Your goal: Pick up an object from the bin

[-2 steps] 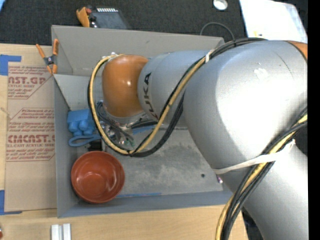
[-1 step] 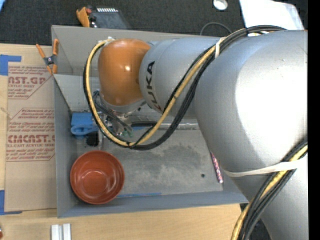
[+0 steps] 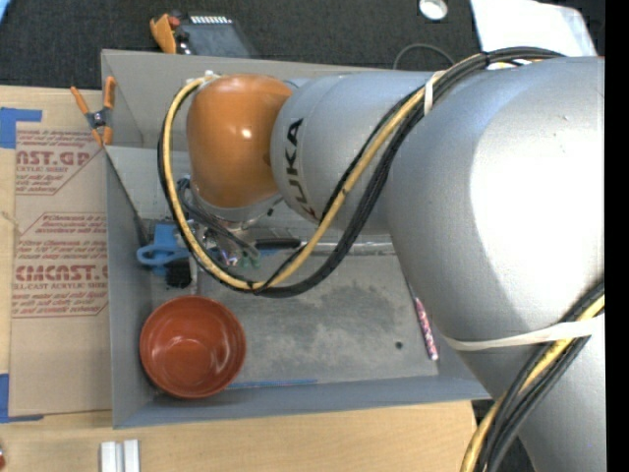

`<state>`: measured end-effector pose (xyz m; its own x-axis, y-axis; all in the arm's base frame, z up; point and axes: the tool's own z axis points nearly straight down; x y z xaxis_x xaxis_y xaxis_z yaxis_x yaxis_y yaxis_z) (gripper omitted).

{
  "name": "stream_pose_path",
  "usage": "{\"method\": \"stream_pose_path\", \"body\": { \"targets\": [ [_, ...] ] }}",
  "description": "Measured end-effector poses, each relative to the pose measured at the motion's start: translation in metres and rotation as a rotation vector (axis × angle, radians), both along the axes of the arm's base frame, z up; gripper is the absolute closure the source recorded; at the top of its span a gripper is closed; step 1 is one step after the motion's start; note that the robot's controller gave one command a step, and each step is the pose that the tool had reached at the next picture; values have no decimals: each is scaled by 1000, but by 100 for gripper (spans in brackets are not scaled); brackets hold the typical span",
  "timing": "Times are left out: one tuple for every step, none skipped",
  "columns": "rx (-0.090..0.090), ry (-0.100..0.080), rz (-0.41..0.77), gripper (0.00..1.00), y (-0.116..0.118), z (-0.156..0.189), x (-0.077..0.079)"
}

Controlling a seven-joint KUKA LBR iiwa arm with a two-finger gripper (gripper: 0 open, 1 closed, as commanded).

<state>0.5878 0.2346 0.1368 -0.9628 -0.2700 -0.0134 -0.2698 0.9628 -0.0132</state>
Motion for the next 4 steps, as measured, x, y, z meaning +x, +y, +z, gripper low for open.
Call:
{"method": "stream_pose_path", "body": {
  "targets": [
    [1, -2, 80, 100, 0, -64, -10],
    [2, -14, 144, 100, 7, -67, -6],
    [-1, -3, 111, 100, 0, -5, -10],
    [-1, -6, 185, 100, 5, 28, -46]
  ]
}}
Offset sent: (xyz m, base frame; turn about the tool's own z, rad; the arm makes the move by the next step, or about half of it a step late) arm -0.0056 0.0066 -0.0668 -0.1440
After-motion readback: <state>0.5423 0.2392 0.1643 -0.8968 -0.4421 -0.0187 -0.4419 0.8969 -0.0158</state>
